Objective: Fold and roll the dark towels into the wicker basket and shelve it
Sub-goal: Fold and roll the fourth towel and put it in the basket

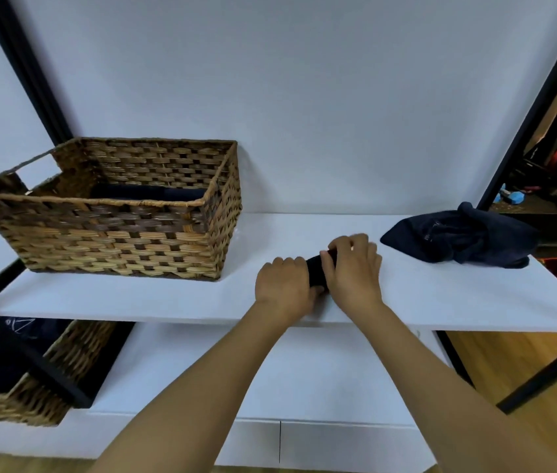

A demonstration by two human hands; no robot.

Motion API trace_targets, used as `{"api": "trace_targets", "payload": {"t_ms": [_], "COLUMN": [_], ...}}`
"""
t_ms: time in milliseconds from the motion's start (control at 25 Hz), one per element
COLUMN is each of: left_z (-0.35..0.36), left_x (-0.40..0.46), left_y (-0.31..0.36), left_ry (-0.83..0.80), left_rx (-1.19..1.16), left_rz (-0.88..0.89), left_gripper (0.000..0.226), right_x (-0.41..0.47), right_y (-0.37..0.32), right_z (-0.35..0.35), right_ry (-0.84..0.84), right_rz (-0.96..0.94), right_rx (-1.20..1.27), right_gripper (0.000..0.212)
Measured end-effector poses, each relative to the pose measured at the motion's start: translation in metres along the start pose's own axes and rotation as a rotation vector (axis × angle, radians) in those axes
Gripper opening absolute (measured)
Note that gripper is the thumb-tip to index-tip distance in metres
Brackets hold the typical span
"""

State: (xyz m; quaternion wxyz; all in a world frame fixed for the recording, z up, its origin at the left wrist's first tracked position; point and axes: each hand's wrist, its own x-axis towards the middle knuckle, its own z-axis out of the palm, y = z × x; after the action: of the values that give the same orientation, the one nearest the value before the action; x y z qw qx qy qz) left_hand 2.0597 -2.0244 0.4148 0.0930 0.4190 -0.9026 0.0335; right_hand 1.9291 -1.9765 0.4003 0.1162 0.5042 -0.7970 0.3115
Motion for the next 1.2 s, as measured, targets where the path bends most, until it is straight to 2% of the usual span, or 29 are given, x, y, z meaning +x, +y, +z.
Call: {"api": "trace_targets", "payload": {"t_ms": [80, 160, 200, 240, 320, 440, 520, 640, 720, 760, 800, 920, 1000, 1120, 1200], "left_z": [-0.011, -0.012, -0.01, -0.01, -0.014, -0.028, -0.051, -0.096, -0.122, -0.132, -0.14, -0.157, -0.164, -0.168, -0.174], "left_x": [-0.002, -0.006, -0.007, -0.007, -0.007, -0.012, -0.011, -0.014, -0.016, -0.017, -0.017, -0.013, -0.006, 0.012, 0.026], "left_y": [-0.002, -0.007, -0.01, -0.011, -0.011, -0.008, -0.008, -0.019, -0.037, -0.049, -0.064, -0.108, -0.141, -0.204, -0.243], "left_ry": [-0.09, -0.199, -0.252, -0.278, -0.255, -0.145, -0.079, -0.08, -0.037, 0.015, 0.081, 0.369, 0.573, 0.594, 0.586], "left_rx": [-0.135, -0.366, -0.539, -0.695, -0.865, -1.022, -1.102, -1.288, -1.424, -1.413, -1.308, -0.705, -0.452, 0.06, 0.295], "left_rz": [-0.081, -0.203, -0.272, -0.325, -0.378, -0.413, -0.379, -0.366, -0.346, -0.287, -0.214, -0.099, -0.047, 0.026, 0.079], "left_gripper": [0.046, 0.052, 0.056, 0.059, 0.058, 0.049, 0.041, 0.033, 0.034, 0.036, 0.038, 0.039, 0.062, 0.086, 0.088], "right_x": [-0.011, -0.02, -0.024, -0.027, -0.031, -0.033, -0.026, -0.005, 0.012, 0.021, 0.031, 0.062, 0.088, 0.128, 0.149], "right_y": [-0.013, -0.017, -0.019, -0.022, -0.035, -0.055, -0.071, -0.099, -0.12, -0.131, -0.143, -0.173, -0.195, -0.225, -0.238], "right_z": [-0.006, -0.014, -0.017, -0.021, -0.029, -0.039, -0.051, -0.073, -0.083, -0.085, -0.085, -0.081, -0.077, -0.068, -0.061], "right_ry": [0.006, 0.03, -0.004, -0.087, -0.264, -0.299, -0.306, -0.291, -0.283, -0.303, -0.343, -0.447, -0.47, -0.557, -0.615], "right_rz": [0.144, 0.2, 0.19, 0.213, 0.33, 0.403, 0.393, 0.268, 0.178, 0.165, 0.167, 0.088, -0.018, -0.121, -0.193], "right_rx": [0.115, 0.051, 0.062, 0.176, 0.51, 0.759, 0.909, 1.044, 1.104, 1.128, 1.146, 1.103, 1.006, 0.895, 0.796], "right_gripper": [0.022, 0.03, 0.034, 0.037, 0.045, 0.043, 0.037, 0.031, 0.035, 0.04, 0.043, 0.038, 0.034, 0.026, 0.024]}}
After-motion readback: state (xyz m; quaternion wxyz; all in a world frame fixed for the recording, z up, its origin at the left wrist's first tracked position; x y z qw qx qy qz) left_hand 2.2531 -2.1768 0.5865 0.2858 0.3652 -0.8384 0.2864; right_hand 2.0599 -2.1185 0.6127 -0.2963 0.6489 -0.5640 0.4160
